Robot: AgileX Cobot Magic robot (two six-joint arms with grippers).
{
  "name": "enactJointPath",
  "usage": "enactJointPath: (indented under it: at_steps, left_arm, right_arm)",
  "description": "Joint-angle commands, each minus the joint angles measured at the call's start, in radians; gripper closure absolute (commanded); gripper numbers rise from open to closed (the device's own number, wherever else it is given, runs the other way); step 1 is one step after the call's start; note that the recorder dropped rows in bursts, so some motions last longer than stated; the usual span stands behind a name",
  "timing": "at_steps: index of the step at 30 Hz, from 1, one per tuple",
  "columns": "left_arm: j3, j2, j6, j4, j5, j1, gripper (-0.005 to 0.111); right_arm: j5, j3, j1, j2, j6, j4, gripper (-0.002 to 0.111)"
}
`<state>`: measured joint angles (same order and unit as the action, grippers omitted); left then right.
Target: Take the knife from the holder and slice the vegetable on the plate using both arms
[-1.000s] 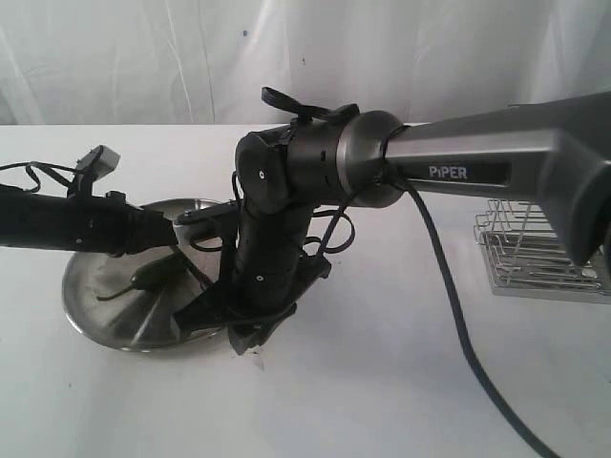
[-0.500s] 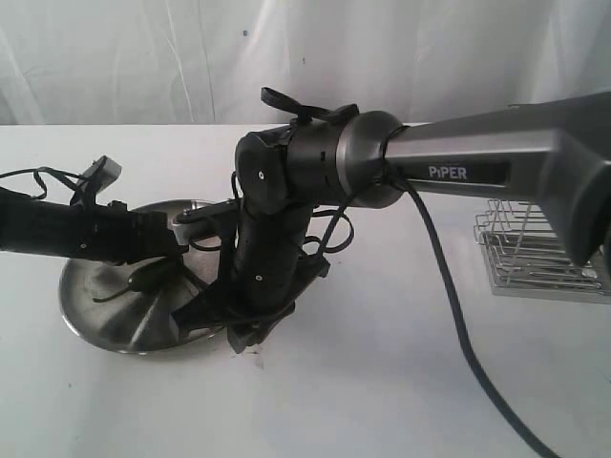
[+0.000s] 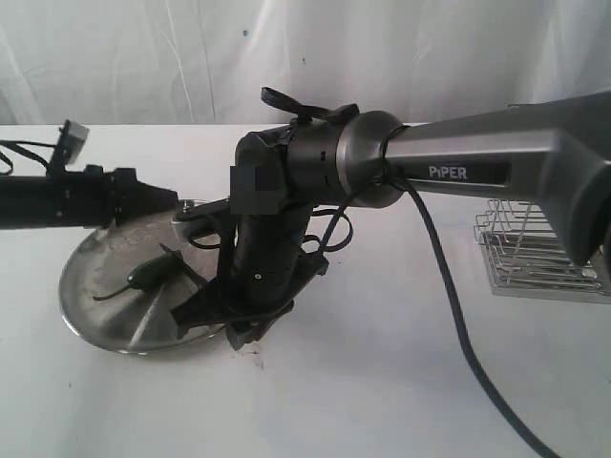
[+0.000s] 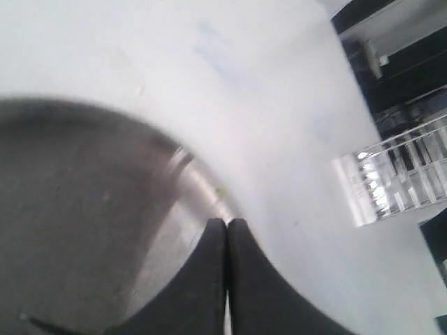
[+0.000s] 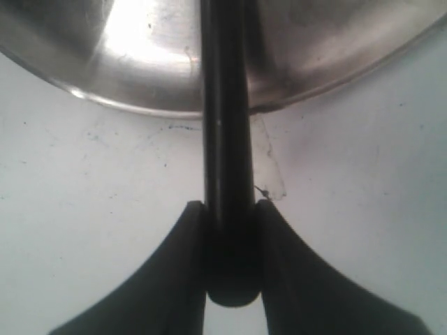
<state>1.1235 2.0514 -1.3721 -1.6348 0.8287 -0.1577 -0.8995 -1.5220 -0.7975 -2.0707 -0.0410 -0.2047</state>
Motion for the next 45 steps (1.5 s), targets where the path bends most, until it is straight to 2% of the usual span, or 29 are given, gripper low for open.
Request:
enactJointPath:
  at_steps: [1,4,11,21,32,35,39,45]
  left_arm:
    - [0.007,-0.058,-0.016,0.021,0.078,-0.02,0.107]
    - [-0.008,-0.06,-0.016,0.076,0.039,0.01,0.107]
    - [-0.089,-0.06,-0.068,0.072,-0.228,0.067,0.107]
    - [-0.086,-0.06,-0.087,0.053,-0.329,0.069,0.107]
    - [-0.086,-0.049,-0.152,-0.017,-0.318,0.069,0.107]
    - [-0.086,-0.003,-0.228,-0.027,-0.311,0.069,0.107]
    - [-0.086,0.053,-0.242,0.029,-0.316,0.069,0.107]
    - [-0.086,0.055,-0.175,0.114,-0.325,0.069,0.107]
  right_arm:
    - [0.011,-0.006,-0.001,0.002,-0.008,0.001,0.108]
    - [0.011,-0.006,-0.001,0.002,-0.008,0.001,0.108]
    - [0.008,-0.004,-0.001,0.002,-0.011,0.001,0.108]
    - [0.004,-0.004,-0.001,0.002,-0.01,-0.001,0.108]
    - [0.004,-0.002,-0.001,0.002,-0.013,-0.001,0.108]
    - [0.002,-0.002,-0.001,0.002,-0.015,-0.003,0.108]
    - [0.0,-0.002,-0.001,0.002,-0.015,-0.003,0.108]
    - [-0.049,-0.002,-0.001,-0.002,-0.015,0.009,0.108]
